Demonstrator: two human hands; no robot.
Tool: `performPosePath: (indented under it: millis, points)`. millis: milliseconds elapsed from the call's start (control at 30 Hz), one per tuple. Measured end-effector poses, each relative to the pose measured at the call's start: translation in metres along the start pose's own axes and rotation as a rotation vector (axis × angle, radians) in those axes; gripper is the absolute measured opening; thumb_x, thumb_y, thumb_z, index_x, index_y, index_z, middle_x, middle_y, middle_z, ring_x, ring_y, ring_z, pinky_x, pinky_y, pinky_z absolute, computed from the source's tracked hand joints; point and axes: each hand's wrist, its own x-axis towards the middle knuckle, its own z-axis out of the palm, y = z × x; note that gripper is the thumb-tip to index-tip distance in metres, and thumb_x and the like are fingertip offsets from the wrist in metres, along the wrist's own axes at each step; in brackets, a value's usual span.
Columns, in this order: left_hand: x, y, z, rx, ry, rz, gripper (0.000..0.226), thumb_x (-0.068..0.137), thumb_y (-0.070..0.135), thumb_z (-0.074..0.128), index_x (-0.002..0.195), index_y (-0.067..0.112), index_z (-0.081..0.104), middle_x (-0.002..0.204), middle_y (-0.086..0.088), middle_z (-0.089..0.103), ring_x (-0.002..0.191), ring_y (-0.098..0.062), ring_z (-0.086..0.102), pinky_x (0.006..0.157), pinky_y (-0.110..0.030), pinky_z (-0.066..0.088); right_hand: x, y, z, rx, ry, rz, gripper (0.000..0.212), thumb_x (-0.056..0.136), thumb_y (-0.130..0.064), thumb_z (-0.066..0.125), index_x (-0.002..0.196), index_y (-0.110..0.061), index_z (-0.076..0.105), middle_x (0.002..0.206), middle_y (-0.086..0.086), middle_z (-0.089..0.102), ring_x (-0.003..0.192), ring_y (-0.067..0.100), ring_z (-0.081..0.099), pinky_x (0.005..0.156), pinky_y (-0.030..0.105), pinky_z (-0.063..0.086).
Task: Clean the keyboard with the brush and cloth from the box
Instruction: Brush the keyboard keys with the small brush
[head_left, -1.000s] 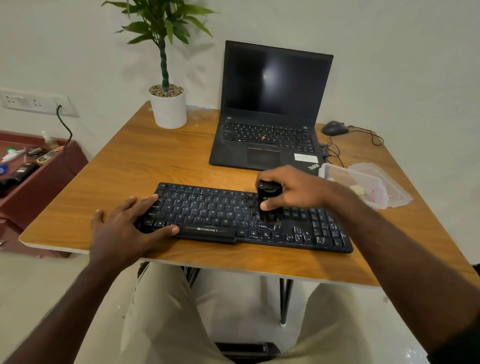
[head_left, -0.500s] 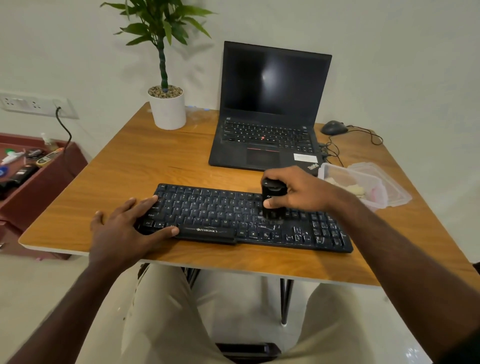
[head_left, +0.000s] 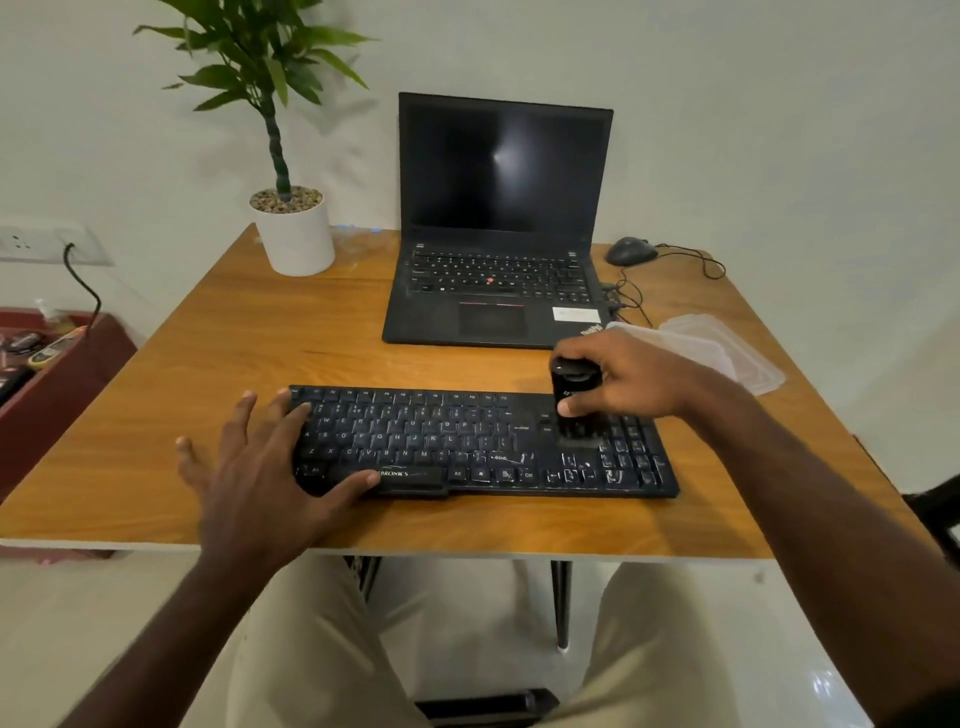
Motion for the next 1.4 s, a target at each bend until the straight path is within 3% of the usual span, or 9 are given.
performPosePath:
  millis: [133,300,500,600,667,733,1100,1267,1400]
  points:
    - [0.004,0.05,0.003,-0.015,0.012,0.165,0.111,0.065,0.1,0.033,0.138,0.019,0.054,0.153,-0.003,0.045,0.147,-0.025,0.028,0.112,-0.071,0.009,-0.007,0.001,-0.007,0.079,0.173,-0.09,0.024,0.085,-0.028,0.079,0.099,-0.018,0.062,0.088,-0.003,0.066,0.083,0.015,0.065,0.071,0.035,0.053]
    - [0.007,0.103,0.03,0.076,-0.108,0.381,0.111,0.07,0.099,0.028,0.139,0.016,0.054,0.147,-0.005,0.053,0.14,-0.027,0.042,0.11,-0.074,0.015,-0.006,-0.002,0.018,0.184,0.127,-0.076,0.025,0.087,-0.02,0.079,0.103,-0.012,0.061,0.09,-0.002,0.066,0.083,0.008,0.065,0.07,0.022,0.053]
    - [0.012,0.104,0.04,0.087,-0.122,0.376,0.107,0.074,0.096,0.026,0.138,0.016,0.055,0.145,-0.003,0.055,0.136,-0.027,0.047,0.109,-0.068,0.025,-0.023,0.019,-0.001,0.094,0.062,0.011,0.022,0.085,-0.02,0.08,0.098,-0.016,0.062,0.088,-0.001,0.067,0.08,0.01,0.065,0.068,0.027,0.051]
    - [0.015,0.101,0.042,0.073,-0.12,0.378,0.106,0.074,0.096,0.027,0.139,0.017,0.054,0.145,-0.003,0.055,0.136,-0.027,0.048,0.109,-0.067,0.027,-0.027,0.023,-0.009,0.099,0.226,-0.035,0.026,0.082,-0.028,0.079,0.096,-0.013,0.062,0.087,0.003,0.065,0.08,0.018,0.064,0.068,0.035,0.052]
    - [0.016,0.097,0.041,0.068,-0.121,0.372,0.106,0.073,0.097,0.028,0.14,0.019,0.053,0.146,-0.002,0.054,0.136,-0.025,0.046,0.11,-0.065,0.027,-0.026,0.021,-0.004,0.138,0.281,-0.074,0.026,0.084,-0.026,0.079,0.099,-0.013,0.063,0.089,0.002,0.067,0.082,0.016,0.064,0.069,0.031,0.052]
    - [0.018,0.091,0.04,0.064,-0.112,0.369,0.105,0.074,0.097,0.027,0.14,0.02,0.053,0.146,-0.001,0.054,0.137,-0.024,0.046,0.111,-0.063,0.027,-0.023,0.018,0.007,0.158,0.261,-0.088,0.024,0.086,-0.021,0.079,0.102,-0.013,0.063,0.091,0.0,0.066,0.084,0.013,0.064,0.071,0.024,0.052]
    - [0.019,0.084,0.035,0.042,-0.107,0.342,0.1,0.075,0.095,0.03,0.139,0.022,0.055,0.145,0.002,0.055,0.138,-0.02,0.044,0.111,-0.06,0.027,-0.04,0.036,-0.007,0.035,0.011,0.024,0.02,0.088,-0.021,0.077,0.099,-0.025,0.062,0.093,-0.008,0.067,0.088,0.007,0.064,0.075,0.029,0.051]
    - [0.019,0.083,0.035,0.04,-0.114,0.336,0.1,0.074,0.095,0.029,0.139,0.023,0.055,0.144,0.002,0.055,0.138,-0.02,0.044,0.111,-0.06,0.026,-0.055,0.045,-0.027,0.022,0.031,0.089,0.025,0.086,-0.018,0.079,0.088,-0.034,0.06,0.086,-0.006,0.065,0.083,0.009,0.061,0.071,0.03,0.048]
    - [0.019,0.084,0.037,0.049,-0.119,0.337,0.1,0.075,0.095,0.028,0.138,0.022,0.055,0.144,0.001,0.055,0.137,-0.022,0.045,0.112,-0.061,0.026,-0.055,0.042,-0.015,0.106,0.119,0.044,0.02,0.086,-0.017,0.079,0.094,-0.026,0.063,0.088,-0.005,0.065,0.084,0.01,0.062,0.072,0.028,0.049]
